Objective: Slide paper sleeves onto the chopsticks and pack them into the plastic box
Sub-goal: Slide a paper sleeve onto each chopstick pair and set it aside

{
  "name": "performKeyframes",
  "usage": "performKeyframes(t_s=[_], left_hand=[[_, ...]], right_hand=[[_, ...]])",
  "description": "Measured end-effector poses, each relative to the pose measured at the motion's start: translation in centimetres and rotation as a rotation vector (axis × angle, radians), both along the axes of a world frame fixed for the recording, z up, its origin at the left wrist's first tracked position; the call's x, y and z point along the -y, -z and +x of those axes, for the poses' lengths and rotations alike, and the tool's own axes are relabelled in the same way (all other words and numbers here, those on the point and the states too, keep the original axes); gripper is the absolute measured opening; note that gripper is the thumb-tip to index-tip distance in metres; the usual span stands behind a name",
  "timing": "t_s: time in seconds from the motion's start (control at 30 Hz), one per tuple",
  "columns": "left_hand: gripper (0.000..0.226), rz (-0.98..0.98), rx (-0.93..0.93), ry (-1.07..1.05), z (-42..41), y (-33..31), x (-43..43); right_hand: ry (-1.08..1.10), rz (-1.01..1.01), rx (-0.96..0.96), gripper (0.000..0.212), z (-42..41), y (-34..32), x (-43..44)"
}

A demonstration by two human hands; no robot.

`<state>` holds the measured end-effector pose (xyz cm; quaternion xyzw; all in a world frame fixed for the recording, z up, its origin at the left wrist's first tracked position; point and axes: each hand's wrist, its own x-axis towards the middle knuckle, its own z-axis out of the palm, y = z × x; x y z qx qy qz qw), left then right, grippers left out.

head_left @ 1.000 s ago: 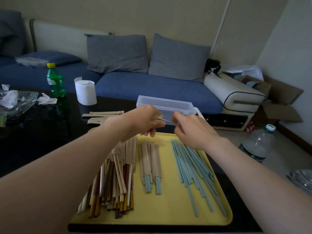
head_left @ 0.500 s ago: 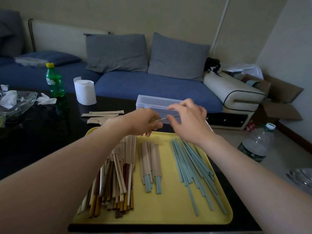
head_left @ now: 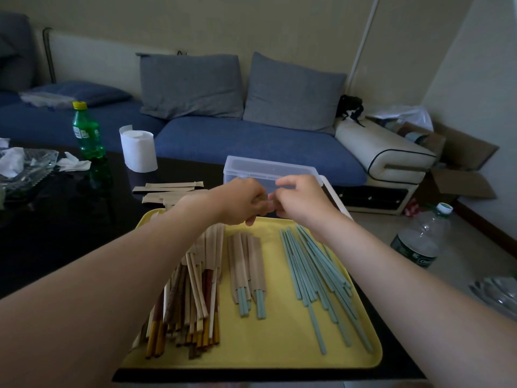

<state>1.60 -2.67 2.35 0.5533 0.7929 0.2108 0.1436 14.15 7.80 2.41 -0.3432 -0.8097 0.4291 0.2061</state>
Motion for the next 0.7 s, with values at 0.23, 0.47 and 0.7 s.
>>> performKeyframes(t_s=[0.23,0.47,0.7], left_hand=[[0.02,-0.053,0.113,-0.04,-0.1,0.3,0.4],[0.01,-0.115,0.182,-0.02,-0.6,0.3,0.7],[0.009,-0.028,0.069,0.016,-1.3,0.4,1.3]], right_hand=[[-0.005,0.38,0.502,0.022,2.1,0.3,-1.4],[-0.1,0.332,0.831,0.036,1.5,1.0,0.2],[-0.085,0.193,0.845,0.007,0.9,0.8,0.8]])
